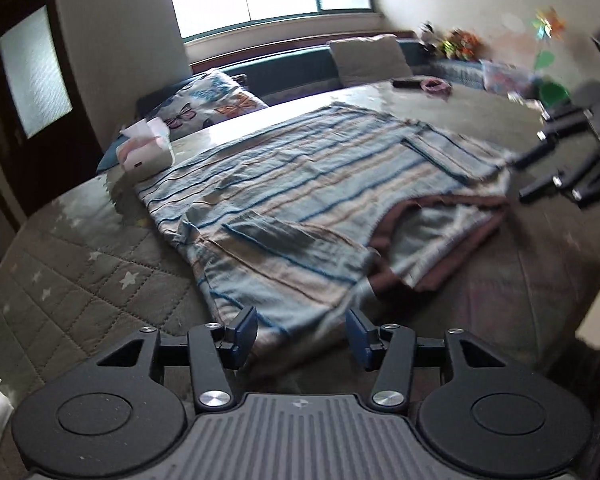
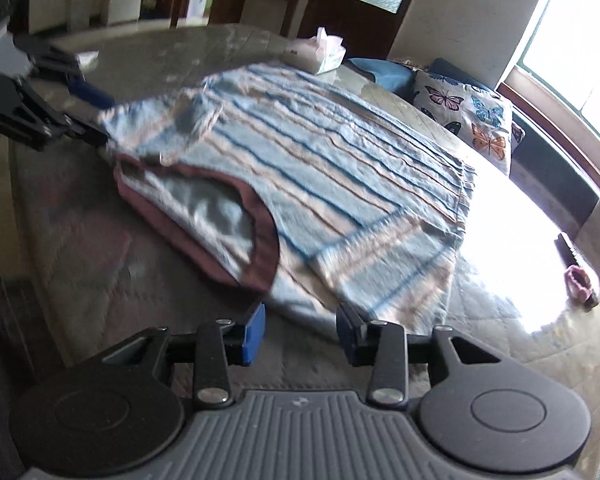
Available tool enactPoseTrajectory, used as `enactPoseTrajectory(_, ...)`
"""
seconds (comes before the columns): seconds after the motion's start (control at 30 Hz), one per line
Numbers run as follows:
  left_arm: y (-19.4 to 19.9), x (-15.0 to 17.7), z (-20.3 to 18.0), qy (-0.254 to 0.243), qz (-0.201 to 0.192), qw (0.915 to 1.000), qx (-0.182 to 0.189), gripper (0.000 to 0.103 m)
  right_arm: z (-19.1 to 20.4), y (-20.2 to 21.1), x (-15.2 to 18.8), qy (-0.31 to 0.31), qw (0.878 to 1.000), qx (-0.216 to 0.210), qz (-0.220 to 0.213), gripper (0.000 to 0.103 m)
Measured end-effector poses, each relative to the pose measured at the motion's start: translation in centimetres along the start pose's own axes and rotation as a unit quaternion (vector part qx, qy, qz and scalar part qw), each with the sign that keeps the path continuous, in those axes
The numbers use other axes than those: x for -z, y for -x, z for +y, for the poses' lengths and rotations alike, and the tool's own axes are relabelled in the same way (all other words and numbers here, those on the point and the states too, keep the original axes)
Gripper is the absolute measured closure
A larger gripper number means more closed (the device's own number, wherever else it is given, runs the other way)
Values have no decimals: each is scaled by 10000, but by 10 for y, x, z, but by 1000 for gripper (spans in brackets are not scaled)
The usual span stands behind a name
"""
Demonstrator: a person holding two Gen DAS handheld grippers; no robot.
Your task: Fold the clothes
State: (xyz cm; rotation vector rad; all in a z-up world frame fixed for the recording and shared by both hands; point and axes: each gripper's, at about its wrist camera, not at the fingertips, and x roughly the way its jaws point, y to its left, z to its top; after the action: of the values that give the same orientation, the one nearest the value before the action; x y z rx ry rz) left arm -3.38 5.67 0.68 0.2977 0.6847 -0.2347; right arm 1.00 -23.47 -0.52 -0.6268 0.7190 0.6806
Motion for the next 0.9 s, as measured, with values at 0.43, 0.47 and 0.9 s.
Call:
enactPoseTrajectory(0.43,-19,0,-19,-630,-209,9974,-276,67,-10,-21,2,382,9990,196,-159,57)
enactPoseTrajectory(0.47,-21,-1,-18,-580,-186,9977,-285,78,-12,-22,1,389,9989,198,-171,57)
enactPoseTrajectory(0.9,-28,-9,-12,-433,-192,9976,-498,79,-34,-32,2,272,9993,89,-239,67)
